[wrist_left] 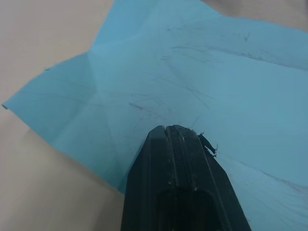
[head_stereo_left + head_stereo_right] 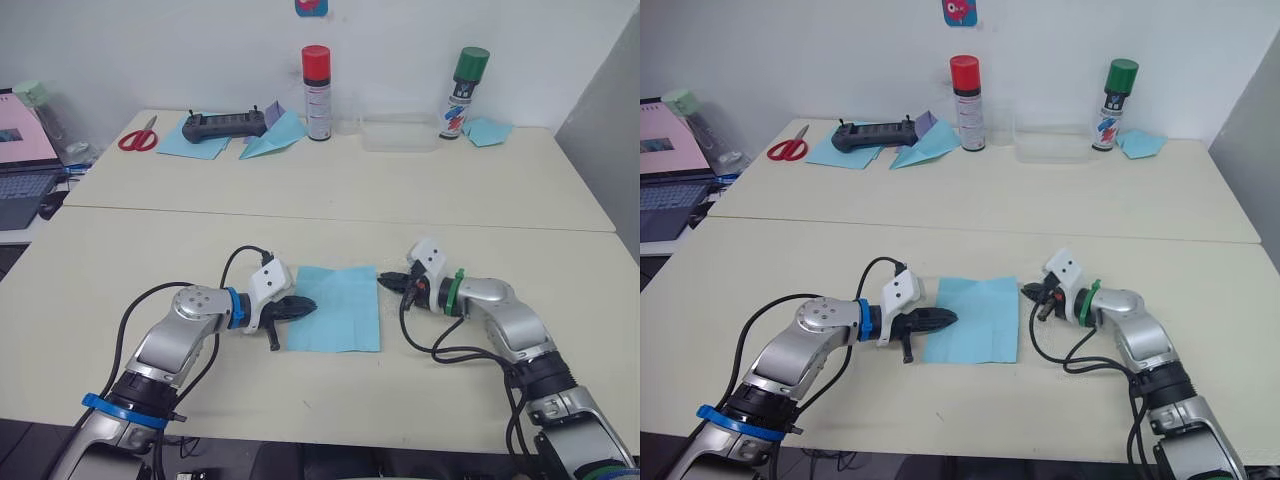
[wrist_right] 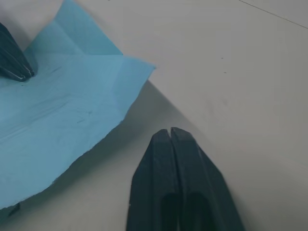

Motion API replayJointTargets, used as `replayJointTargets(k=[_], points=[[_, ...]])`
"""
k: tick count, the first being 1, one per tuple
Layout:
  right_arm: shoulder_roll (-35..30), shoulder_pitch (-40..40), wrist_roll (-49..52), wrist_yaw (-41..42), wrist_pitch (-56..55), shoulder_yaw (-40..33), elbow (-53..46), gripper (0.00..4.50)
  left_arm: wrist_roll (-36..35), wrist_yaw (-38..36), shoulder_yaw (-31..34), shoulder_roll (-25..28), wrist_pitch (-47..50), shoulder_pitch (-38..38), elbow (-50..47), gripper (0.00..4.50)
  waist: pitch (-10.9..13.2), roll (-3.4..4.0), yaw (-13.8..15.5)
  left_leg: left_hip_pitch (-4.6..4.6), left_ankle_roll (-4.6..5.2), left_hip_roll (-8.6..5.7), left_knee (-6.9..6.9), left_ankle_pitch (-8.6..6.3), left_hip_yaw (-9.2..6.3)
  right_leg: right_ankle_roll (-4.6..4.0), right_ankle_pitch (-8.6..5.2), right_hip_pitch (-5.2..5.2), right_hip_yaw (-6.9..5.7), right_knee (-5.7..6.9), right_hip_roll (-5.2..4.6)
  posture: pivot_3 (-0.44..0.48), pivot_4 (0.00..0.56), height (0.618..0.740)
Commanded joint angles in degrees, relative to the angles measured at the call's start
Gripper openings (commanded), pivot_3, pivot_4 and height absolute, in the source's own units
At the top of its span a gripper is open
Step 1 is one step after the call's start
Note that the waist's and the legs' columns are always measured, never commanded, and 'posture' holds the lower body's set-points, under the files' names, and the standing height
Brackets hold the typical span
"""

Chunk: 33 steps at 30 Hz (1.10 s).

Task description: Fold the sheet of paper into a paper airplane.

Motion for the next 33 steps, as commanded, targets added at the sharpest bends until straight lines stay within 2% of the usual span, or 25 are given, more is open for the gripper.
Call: replayJointTargets(k=[1,6,13,24,33], points=[[-0.1,1.3,2.7,5.4,3.4,2.2,-4.7,0.01,2.2,-0.4,-1.6,0.4,0.6,1.0,2.0,0.00,0.0,0.01,0.0,0.06,0.00,0.00,-0.01,0.00,0.00,0.00,0.00,0.05,0.00,0.00,0.00,0.000,0.150,0.740],[0.2,3.5,9.1,9.5,12.4,2.1,-11.3,0.01,2.3,-0.3,-1.7,0.2,0.4,1.0,2.1,0.00,0.0,0.01,0.0,0.12,0.00,0.02,-0.02,0.00,-0.02,0.02,-0.02,0.12,0.00,-0.01,0.02,0.000,0.150,0.740],[7.4,0.9,12.6,3.6,15.5,-1.7,-11.4,0.01,2.4,-0.1,-1.7,0.0,0.2,0.8,2.4,0.00,0.0,0.01,0.0,0.28,0.00,0.02,-0.02,0.00,-0.02,0.02,-0.03,0.25,0.01,-0.01,0.02,0.000,0.150,0.740],[14.2,-3.8,2.8,-0.5,5.9,5.1,0.6,0.01,1.8,-1.3,-1.0,2.2,3.5,0.8,1.4,0.00,0.0,0.00,-0.1,0.28,0.00,0.03,-0.06,0.00,-0.01,0.02,-0.03,0.23,0.01,-0.04,0.03,0.000,0.150,0.740],[14.1,-5.1,-5.9,-1.3,1.3,11.4,6.2,0.01,-0.6,-3.2,2.5,7.2,6.9,0.8,-1.2,0.00,0.0,0.00,-1.4,0.34,-0.01,0.16,-0.20,0.00,0.00,-0.05,-0.07,0.17,0.03,-0.01,0.16,0.000,0.150,0.740]])
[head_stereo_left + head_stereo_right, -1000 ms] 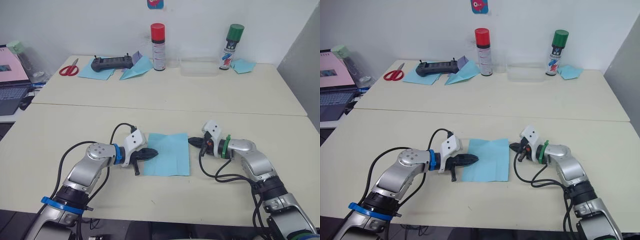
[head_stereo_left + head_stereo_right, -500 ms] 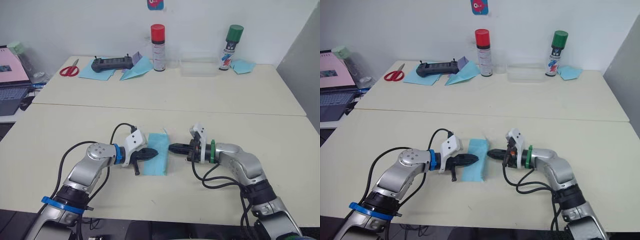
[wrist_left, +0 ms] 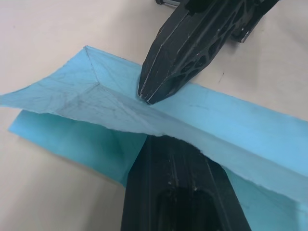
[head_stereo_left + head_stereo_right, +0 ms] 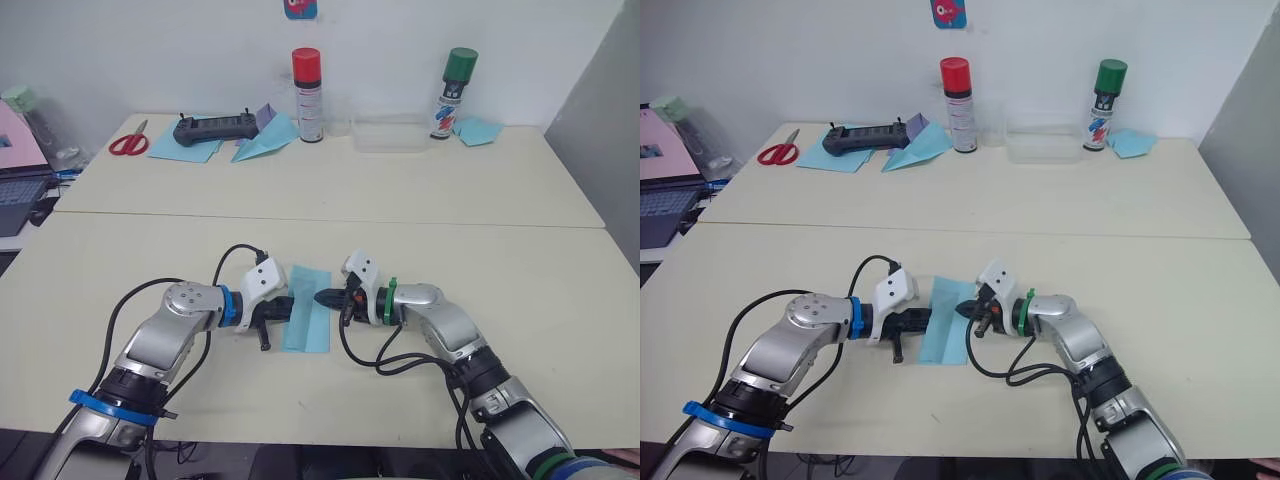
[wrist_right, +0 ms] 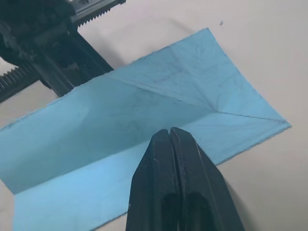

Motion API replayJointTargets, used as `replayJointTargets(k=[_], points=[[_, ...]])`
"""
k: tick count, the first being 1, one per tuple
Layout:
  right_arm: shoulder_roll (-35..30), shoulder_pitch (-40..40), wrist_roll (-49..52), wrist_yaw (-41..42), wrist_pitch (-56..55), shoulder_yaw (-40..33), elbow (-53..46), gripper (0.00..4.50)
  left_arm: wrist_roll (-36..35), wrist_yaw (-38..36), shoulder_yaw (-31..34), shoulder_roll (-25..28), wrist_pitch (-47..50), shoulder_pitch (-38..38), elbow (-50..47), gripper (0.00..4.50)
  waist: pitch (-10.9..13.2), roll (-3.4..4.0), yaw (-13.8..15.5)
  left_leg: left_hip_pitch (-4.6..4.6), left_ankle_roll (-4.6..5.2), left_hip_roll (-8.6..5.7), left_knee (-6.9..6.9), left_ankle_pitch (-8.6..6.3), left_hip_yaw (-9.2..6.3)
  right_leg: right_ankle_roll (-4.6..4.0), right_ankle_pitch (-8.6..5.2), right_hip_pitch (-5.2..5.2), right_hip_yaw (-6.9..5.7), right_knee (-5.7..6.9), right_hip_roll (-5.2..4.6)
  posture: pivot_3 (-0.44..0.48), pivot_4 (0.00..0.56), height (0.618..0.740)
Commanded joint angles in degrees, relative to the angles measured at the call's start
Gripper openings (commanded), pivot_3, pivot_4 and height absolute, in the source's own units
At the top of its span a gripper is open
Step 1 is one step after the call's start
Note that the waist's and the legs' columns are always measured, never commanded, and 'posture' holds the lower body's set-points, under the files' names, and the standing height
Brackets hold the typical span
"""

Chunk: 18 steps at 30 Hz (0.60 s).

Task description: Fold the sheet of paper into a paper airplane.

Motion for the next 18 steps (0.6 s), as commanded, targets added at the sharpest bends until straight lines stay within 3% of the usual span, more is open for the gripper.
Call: replayJointTargets(k=[1,4,10,18], points=[[-0.6,-0.1,-3.5,-0.5,-0.3,2.0,2.0,0.01,-0.5,-0.9,2.1,3.1,3.7,1.1,-1.0,0.00,0.0,0.00,-0.4,0.02,0.00,0.00,-0.03,0.00,0.00,-0.01,-0.01,0.01,0.00,0.00,0.00,0.000,0.150,0.740],[-0.7,-0.2,-4.6,-0.7,-0.5,2.4,2.7,0.01,-2.8,-2.0,4.4,4.9,5.3,1.0,-4.1,0.00,0.0,0.00,-0.4,0.04,0.00,0.00,-0.05,0.00,0.00,-0.07,-0.04,0.01,0.00,0.00,0.00,0.000,0.150,0.740],[-0.8,-0.3,-4.6,-0.8,-0.5,1.2,3.5,0.01,-13.5,-1.3,12.1,3.3,13.7,-2.5,-10.6,0.00,0.0,-0.07,-0.4,0.03,0.00,0.00,-0.02,0.00,-0.02,-0.08,-0.04,0.03,-0.01,0.00,-0.01,0.000,0.150,0.740],[-0.5,-0.6,-3.6,-0.8,0.2,-0.2,3.2,0.01,-7.4,1.1,4.1,2.9,10.5,0.9,-12.0,0.00,0.0,-0.06,-0.4,0.12,-0.01,-0.01,-0.06,0.00,0.00,-0.10,-0.06,0.08,0.03,-0.01,-0.02,0.000,0.150,0.740]])
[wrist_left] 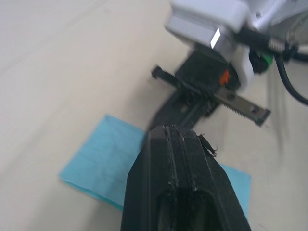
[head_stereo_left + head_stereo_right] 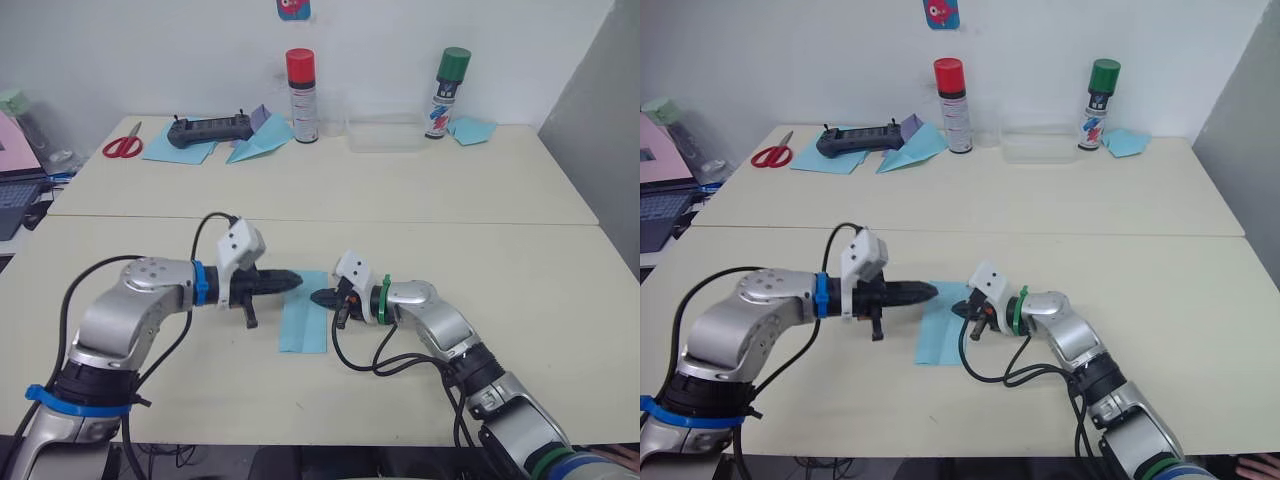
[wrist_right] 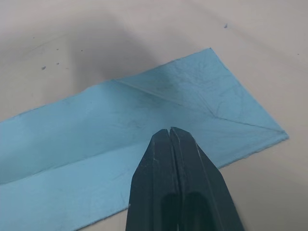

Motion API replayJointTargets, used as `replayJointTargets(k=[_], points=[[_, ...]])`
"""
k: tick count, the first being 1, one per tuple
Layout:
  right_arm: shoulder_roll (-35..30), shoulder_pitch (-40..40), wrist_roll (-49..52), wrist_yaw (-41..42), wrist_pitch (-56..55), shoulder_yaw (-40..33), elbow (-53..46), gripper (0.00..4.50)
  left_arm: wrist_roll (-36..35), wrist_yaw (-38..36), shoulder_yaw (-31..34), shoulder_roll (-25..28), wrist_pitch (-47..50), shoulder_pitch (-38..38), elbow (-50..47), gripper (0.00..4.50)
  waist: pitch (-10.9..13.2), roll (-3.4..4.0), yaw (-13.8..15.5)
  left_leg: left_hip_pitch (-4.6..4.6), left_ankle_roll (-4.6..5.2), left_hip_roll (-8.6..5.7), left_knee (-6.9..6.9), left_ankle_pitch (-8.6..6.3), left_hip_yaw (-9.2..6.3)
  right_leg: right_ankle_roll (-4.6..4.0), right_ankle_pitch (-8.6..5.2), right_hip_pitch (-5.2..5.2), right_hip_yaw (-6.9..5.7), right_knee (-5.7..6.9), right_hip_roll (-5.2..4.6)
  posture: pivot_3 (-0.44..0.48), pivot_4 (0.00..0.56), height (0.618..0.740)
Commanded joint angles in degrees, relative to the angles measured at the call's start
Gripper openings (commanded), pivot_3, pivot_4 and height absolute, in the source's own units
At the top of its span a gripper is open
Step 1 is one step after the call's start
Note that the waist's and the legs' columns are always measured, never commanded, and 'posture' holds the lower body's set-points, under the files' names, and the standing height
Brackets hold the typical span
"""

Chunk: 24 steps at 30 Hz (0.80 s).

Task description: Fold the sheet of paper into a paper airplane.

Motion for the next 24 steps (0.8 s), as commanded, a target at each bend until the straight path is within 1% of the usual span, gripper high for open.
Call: replayJointTargets(k=[1,5,10,15,17,20,24], points=[[-0.6,0.4,-0.7,-1.0,2.0,-1.4,1.9,0.01,4.4,0.8,-2.6,0.6,-4.2,1.3,0.3,0.00,0.0,0.00,0.0,0.00,0.00,0.00,0.00,0.00,0.00,-0.01,-0.01,0.00,0.00,0.00,0.00,0.000,0.150,0.740],[0.7,-0.4,-0.1,-3.1,1.7,-3.4,3.9,0.01,6.3,0.2,-4.3,-0.4,-7.5,2.9,2.8,0.00,0.0,0.00,0.0,0.00,0.00,-0.01,0.01,0.00,0.00,-0.05,-0.02,-0.01,0.01,0.00,-0.01,0.000,0.150,0.740],[2.5,-3.0,-0.6,-7.2,-0.7,-6.6,10.1,0.01,10.0,-2.7,-7.7,0.2,-13.1,4.0,7.8,0.00,0.0,0.00,0.1,0.00,0.00,-0.01,0.00,0.00,0.02,-0.08,-0.04,-0.02,0.01,0.00,-0.02,0.000,0.150,0.740],[3.8,-6.7,-0.9,-12.5,-6.1,-10.4,17.6,0.01,10.9,-4.1,-7.7,0.3,-15.5,4.3,10.4,0.00,0.0,0.00,0.1,0.01,0.00,-0.04,-0.04,0.00,0.05,-0.09,-0.04,-0.01,0.03,-0.04,-0.07,0.000,0.150,0.740],[3.4,-7.9,-1.6,-13.4,-9.1,-10.9,20.3,0.01,10.9,-4.2,-7.5,0.2,-15.8,4.0,11.1,0.00,0.0,0.00,0.1,0.02,0.00,-0.04,-0.08,0.00,0.05,-0.09,-0.04,-0.01,0.03,-0.05,-0.08,0.000,0.150,0.740],[2.6,-6.9,-2.0,-11.7,-12.3,-10.3,19.2,0.01,10.8,-4.5,-7.4,0.1,-16.0,3.8,11.5,0.00,0.0,0.00,0.1,0.04,0.00,-0.05,-0.16,0.00,0.05,-0.09,-0.05,-0.01,0.02,-0.06,-0.08,0.000,0.150,0.740],[4.2,-4.2,3.5,-7.1,-14.7,-13.2,12.8,0.01,11.2,-3.9,-7.2,-0.7,-17.0,3.2,12.3,0.00,0.0,0.00,0.2,0.04,0.00,-0.06,-0.39,0.00,0.05,-0.11,-0.06,-0.02,0.01,-0.19,-0.09,0.000,0.150,0.740]])
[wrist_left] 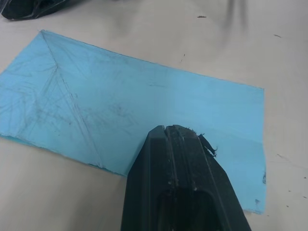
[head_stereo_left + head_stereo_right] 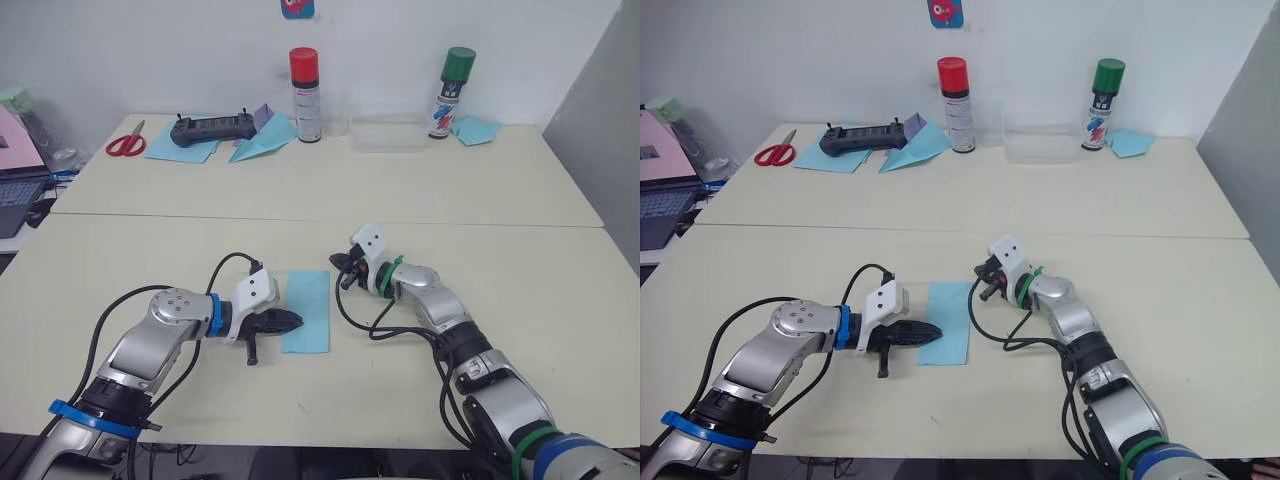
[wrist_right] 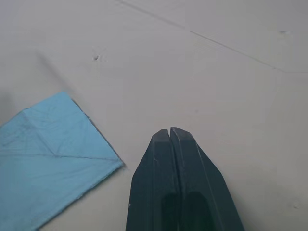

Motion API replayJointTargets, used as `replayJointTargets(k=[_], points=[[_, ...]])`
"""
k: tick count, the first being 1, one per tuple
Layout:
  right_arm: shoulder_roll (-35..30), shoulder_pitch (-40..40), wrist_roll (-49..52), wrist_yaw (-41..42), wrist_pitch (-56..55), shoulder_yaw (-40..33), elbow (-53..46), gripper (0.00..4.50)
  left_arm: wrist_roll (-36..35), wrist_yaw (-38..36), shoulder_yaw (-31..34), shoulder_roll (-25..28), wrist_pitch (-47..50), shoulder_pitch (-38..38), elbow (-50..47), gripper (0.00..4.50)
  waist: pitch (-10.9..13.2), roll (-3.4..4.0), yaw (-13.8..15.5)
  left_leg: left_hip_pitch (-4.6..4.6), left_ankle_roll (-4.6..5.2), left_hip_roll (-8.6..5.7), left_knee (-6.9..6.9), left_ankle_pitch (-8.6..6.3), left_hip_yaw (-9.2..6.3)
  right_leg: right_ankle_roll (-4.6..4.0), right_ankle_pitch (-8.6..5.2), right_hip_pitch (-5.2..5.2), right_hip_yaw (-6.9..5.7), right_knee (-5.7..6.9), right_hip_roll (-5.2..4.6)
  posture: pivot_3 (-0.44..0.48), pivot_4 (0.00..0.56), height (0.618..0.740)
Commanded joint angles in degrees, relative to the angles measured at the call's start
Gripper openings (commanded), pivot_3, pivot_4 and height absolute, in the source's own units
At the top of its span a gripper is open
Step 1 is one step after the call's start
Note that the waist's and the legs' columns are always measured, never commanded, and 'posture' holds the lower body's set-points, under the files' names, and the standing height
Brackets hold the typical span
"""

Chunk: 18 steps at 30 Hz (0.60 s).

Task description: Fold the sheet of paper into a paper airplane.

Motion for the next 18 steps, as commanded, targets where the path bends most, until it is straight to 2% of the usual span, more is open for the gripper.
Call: replayJointTargets(k=[1,4,15,18], points=[[0.4,3.2,5.9,5.6,-1.2,-2.9,-7.6,0.01,2.2,0.7,-1.0,-0.6,0.3,0.3,2.4,0.00,0.0,0.01,0.2,0.00,0.00,0.00,-0.09,0.00,0.00,0.00,0.00,0.00,-0.02,-0.07,-0.01,0.000,0.150,0.740],[0.1,6.1,7.8,9.6,1.7,-1.7,-13.3,0.01,2.4,0.5,-1.3,-0.9,0.3,0.3,2.3,0.00,0.1,0.09,0.2,-0.02,0.00,0.00,-0.25,0.00,-0.01,0.00,0.00,0.00,-0.04,-0.25,-0.02,0.000,0.150,0.740],[-3.5,12.4,2.3,10.5,10.4,7.0,-19.4,0.01,3.7,0.9,-1.4,-1.4,-1.0,-0.4,3.5,0.00,0.1,0.09,0.6,0.00,0.00,-0.04,-0.26,0.00,0.01,0.00,0.00,0.03,-0.04,-0.36,-0.09,0.000,0.150,0.740],[-5.7,16.1,2.6,13.0,14.4,9.9,-24.1,0.01,3.8,0.7,-1.7,-1.4,-1.0,-0.6,3.8,0.00,0.0,0.07,1.2,0.01,0.00,-0.04,-0.29,0.00,0.01,-0.01,-0.01,0.05,-0.05,-0.40,-0.09,0.000,0.150,0.740]])
